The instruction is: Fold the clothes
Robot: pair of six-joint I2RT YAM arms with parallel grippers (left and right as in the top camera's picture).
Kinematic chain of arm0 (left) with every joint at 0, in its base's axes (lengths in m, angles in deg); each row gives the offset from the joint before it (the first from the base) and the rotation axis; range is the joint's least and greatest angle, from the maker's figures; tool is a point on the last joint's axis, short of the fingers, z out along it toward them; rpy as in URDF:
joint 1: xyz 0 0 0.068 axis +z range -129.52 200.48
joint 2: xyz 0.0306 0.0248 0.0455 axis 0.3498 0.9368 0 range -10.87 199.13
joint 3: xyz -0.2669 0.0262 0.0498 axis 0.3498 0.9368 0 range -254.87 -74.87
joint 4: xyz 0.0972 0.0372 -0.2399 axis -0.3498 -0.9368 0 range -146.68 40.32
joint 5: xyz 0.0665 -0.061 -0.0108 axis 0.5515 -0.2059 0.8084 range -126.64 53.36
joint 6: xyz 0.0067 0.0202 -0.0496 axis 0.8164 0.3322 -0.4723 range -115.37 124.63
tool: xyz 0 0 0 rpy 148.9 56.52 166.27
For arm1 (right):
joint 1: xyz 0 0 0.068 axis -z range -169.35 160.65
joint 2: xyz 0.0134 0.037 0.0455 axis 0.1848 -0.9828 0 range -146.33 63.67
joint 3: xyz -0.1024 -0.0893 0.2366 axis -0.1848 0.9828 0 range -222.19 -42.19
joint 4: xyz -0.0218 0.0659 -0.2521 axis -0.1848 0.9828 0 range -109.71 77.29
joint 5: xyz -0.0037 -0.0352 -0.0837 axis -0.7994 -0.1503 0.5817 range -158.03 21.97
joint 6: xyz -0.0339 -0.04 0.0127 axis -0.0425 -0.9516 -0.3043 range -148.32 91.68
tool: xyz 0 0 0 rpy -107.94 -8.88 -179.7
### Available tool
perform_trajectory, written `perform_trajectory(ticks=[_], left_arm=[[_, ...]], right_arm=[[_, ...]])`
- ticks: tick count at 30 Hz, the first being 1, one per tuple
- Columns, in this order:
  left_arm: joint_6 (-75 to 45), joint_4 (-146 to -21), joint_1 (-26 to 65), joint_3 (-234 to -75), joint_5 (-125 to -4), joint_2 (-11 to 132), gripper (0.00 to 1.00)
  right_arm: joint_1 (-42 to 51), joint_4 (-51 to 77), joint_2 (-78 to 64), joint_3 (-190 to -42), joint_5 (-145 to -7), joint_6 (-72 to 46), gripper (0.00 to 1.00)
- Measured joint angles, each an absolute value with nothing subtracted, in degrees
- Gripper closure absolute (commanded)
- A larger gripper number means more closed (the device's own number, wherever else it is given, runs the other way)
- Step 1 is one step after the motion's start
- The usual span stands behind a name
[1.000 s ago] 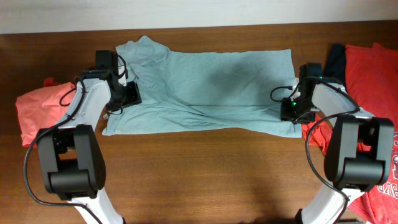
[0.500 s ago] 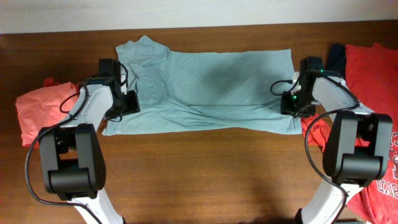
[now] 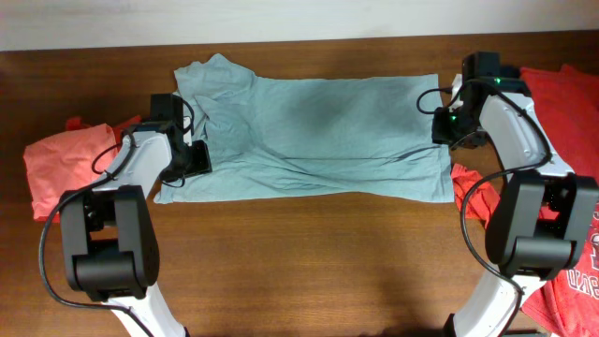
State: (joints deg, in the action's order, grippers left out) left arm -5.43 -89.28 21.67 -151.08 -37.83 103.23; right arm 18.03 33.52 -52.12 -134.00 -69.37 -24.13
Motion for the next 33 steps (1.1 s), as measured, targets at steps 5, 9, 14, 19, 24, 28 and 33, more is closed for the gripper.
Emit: perform_trajectory(ticks=[5, 9, 14, 19, 24, 28, 33], left_arm=[[-5.43, -89.28, 21.67, -151.08, -37.83, 103.23, 0.43], [-5.43, -89.3, 21.67, -151.08, -37.83, 103.23, 0.43], [-5.43, -89.3, 21.67, -151.08, -37.86, 103.23, 0.42], [-5.43, -89.28, 21.67, -151.08, -37.83, 103.23, 0.43], [-5.43, -89.28, 21.67, -151.08, -37.83, 103.23, 0.42], [-5.41, -89.28, 21.67, -151.08, -37.83, 103.23, 0.42], [-5.41, -89.3, 21.67, -151.08, -37.83, 103.23, 0.43]], right_arm=[[18.03, 31.64, -54.85, -134.0, -68.67, -24.26, 0.57], [18.03, 30.75, -56.75, -134.0, -67.93, -24.26, 0.57], [18.03, 30.57, -56.95, -134.0, -66.75, -24.24, 0.57], [18.03, 30.9, -57.95, -134.0, -66.29, -24.26, 0.6], [18.03, 31.05, -58.78, -134.0, -65.92, -24.37, 0.83], [18.03, 31.21, -58.78, -134.0, -65.7, -24.46, 0.96], [18.07, 31.25, -58.78, -134.02, -65.44, -24.04, 0.96]])
